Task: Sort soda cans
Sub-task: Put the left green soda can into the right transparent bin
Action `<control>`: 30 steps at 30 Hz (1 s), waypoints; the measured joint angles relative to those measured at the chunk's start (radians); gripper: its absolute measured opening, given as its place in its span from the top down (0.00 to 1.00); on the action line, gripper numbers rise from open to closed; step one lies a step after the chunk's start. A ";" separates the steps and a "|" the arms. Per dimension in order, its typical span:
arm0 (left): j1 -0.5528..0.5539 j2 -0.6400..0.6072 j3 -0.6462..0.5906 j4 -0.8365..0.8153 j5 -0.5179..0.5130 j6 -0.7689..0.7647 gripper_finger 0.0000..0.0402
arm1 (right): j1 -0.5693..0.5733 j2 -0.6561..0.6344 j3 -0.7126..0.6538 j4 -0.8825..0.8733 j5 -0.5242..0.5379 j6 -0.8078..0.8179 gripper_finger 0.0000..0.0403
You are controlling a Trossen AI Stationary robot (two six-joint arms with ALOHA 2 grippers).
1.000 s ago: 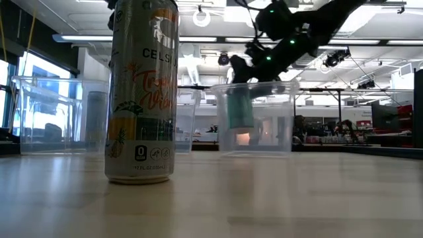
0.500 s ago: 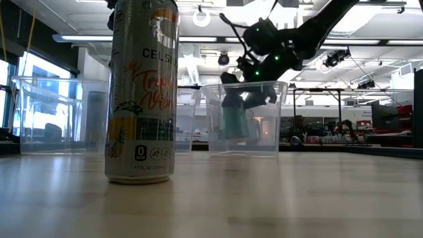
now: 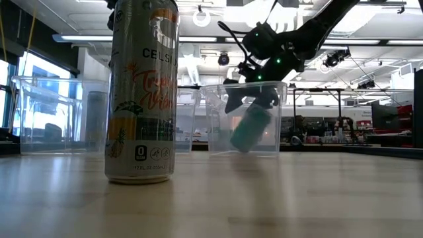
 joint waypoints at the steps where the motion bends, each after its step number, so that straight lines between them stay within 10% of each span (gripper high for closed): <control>1: 0.000 0.000 0.000 0.000 0.000 0.000 0.10 | 0.000 0.000 0.000 0.001 -0.001 0.001 0.10; 10: 0.000 0.000 0.000 -0.001 0.000 0.001 0.10 | 0.000 -0.019 0.011 -0.041 -0.066 -0.006 0.10; 21: 0.000 0.000 0.000 -0.050 0.000 0.018 0.10 | 0.002 -0.116 0.187 -0.511 -0.592 -0.102 0.10; 30: 0.000 0.000 0.000 -0.047 0.000 -0.009 0.10 | 0.034 0.021 0.196 -0.524 -0.449 -0.030 0.10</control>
